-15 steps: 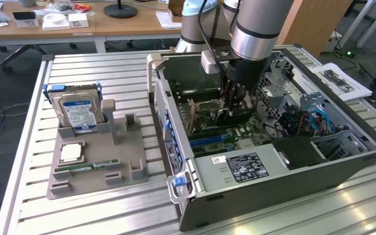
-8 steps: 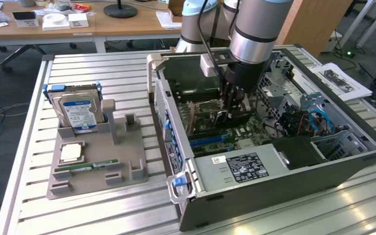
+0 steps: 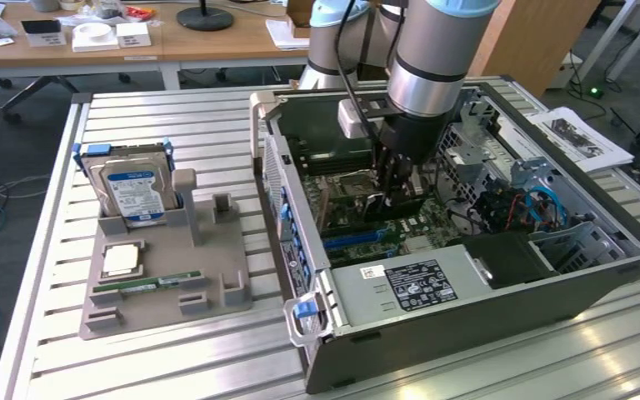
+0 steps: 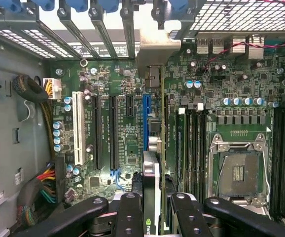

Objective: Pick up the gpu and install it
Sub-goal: 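Insert the gpu into the slot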

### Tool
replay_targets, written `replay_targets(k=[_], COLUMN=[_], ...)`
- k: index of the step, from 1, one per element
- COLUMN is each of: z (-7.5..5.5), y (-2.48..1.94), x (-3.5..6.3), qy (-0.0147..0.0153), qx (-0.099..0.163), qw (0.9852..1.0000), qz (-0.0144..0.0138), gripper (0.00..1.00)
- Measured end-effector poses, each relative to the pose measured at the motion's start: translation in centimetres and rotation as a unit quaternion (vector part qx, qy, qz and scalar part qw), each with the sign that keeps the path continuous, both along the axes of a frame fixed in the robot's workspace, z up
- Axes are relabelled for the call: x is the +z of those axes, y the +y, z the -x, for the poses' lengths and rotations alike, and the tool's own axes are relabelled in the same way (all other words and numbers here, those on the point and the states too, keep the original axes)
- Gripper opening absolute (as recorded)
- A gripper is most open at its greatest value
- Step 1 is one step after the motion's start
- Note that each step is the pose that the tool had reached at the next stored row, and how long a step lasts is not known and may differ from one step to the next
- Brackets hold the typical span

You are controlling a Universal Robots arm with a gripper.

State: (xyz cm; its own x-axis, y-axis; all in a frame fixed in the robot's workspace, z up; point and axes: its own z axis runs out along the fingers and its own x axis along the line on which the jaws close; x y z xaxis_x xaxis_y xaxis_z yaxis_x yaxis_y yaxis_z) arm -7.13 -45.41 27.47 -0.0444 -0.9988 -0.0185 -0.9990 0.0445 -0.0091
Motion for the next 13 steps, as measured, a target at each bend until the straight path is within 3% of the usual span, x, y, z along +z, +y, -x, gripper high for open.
replay_targets(k=[13], z=[0.20], y=[-0.01], x=[-0.58], qy=[0.0000], qx=[0.001], qw=[1.0000], qz=[0.0000], gripper=[0.27])
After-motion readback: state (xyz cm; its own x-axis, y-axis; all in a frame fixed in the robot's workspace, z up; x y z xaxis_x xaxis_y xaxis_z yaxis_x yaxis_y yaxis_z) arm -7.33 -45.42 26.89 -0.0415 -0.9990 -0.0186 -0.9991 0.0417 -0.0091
